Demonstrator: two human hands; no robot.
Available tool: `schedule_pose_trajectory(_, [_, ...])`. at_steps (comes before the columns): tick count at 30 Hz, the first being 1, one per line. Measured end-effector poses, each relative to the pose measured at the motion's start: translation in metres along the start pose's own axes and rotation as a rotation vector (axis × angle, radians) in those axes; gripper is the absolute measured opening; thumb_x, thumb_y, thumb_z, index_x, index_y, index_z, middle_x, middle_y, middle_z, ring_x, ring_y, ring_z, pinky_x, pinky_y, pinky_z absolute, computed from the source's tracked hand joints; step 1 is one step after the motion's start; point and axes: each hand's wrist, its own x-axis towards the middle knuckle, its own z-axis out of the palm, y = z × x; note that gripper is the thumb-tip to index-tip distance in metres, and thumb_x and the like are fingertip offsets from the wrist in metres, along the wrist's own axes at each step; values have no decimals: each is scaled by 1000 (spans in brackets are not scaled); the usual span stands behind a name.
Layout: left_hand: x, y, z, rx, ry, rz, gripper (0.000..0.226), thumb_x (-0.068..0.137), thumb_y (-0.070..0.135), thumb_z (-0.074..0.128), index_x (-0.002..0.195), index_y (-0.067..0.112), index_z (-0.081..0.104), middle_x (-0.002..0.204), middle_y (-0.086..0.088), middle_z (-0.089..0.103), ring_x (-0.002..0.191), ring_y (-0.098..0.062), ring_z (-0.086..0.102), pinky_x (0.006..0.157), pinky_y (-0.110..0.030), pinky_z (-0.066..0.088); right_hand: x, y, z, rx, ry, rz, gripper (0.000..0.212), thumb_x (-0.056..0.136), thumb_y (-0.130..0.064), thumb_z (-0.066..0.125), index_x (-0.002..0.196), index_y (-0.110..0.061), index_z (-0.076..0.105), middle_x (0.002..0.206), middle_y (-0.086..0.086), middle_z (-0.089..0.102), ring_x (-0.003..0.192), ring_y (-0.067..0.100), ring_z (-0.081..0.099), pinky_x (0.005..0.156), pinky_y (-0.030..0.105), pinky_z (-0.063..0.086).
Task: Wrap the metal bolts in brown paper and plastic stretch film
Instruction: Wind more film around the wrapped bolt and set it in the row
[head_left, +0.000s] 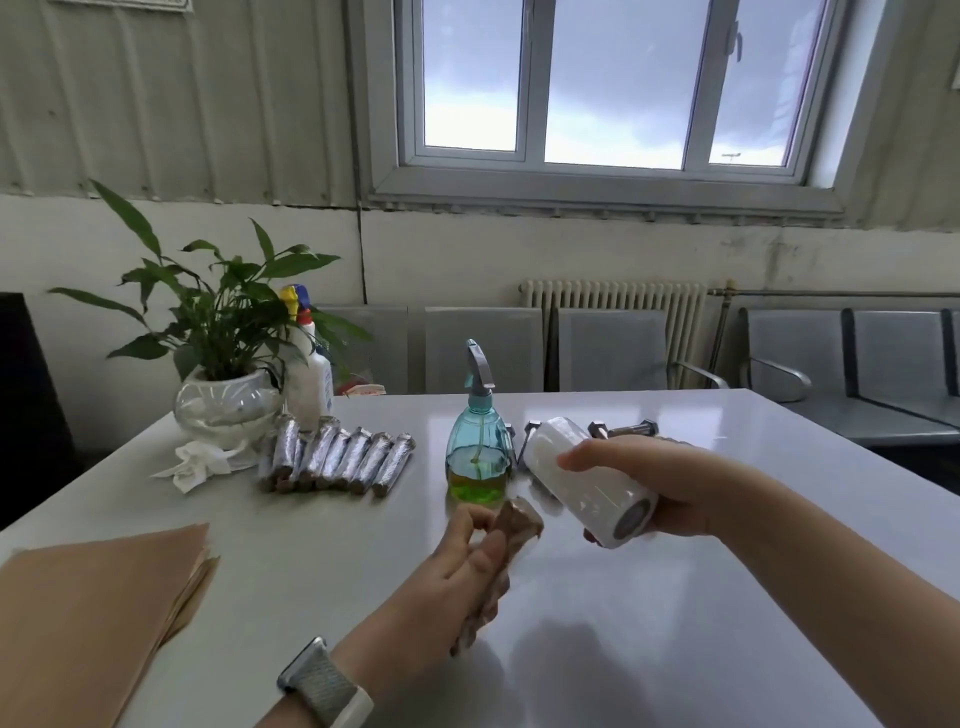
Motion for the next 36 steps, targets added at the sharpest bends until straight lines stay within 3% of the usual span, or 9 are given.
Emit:
schedule_pose_trajectory(3, [0, 0, 1, 19, -20, 20, 35, 93, 43, 47, 111, 14, 38, 65, -2, 45, 55, -22, 36, 47, -29, 31, 2, -1, -4, -67, 3, -17, 68, 56, -36, 82, 113, -9, 56, 91, 18, 65, 70, 28, 68, 63, 33, 56])
schedule_pose_trajectory(7, [0, 0, 3, -19, -55, 5, 35, 91, 37, 44, 113, 11, 37, 65, -2, 43, 53, -15, 39, 46, -21, 38, 4, -3, -6, -98, -24, -25, 54, 65, -31, 83, 107, -8, 59, 71, 10, 71, 64, 26, 69, 55, 28, 53])
schedule_pose_trajectory(12, [2, -4, 2, -40, -56, 16, 24, 92, 43, 42, 106, 24, 43, 63, 2, 43, 52, -13, 40, 46, -20, 38, 2, -7, -3, -115, -41, -40, 59, 61, -35, 76, 108, -6, 58, 81, 13, 66, 62, 22, 66, 58, 31, 54])
schedule_pose_trajectory(16, [3, -7, 1, -43, -67, 38, 24, 88, 53, 47, 100, 33, 48, 63, 3, 43, 52, -14, 37, 47, -24, 36, 2, -10, -4, -112, -56, -32, 42, 72, -31, 74, 103, -6, 60, 72, 10, 66, 57, 21, 66, 47, 25, 50])
schedule_pose_trajectory(23, [3, -8, 4, 0, -53, 3, 37, 82, 60, 50, 105, 32, 45, 65, 3, 39, 52, -13, 34, 47, -27, 32, 4, -7, -6, -130, -56, -38, 59, 62, -30, 83, 109, -5, 61, 75, 11, 68, 64, 23, 66, 67, 37, 54])
schedule_pose_trajectory(26, [3, -5, 6, -18, -53, -9, 36, 83, 57, 52, 106, 30, 45, 63, 5, 38, 51, -11, 32, 45, -23, 28, 3, -7, -7, -135, -49, -40, 58, 63, -34, 78, 111, -6, 60, 79, 12, 67, 67, 25, 66, 70, 38, 54])
schedule_pose_trajectory(33, [3, 2, 10, -43, -6, -19, 26, 85, 42, 54, 104, 25, 47, 62, 4, 36, 51, -12, 28, 49, -25, 20, -4, -10, -4, -208, -57, -75, 56, 66, -39, 74, 113, -14, 59, 87, 11, 61, 63, 17, 64, 46, 22, 48])
schedule_pose_trajectory(36, [3, 2, 10, -13, 18, 4, 23, 85, 42, 55, 100, 26, 49, 60, 6, 38, 49, -11, 29, 46, -21, 21, -6, -11, 0, -273, -69, -106, 55, 66, -40, 75, 114, -20, 58, 92, 11, 60, 63, 13, 63, 43, 19, 47])
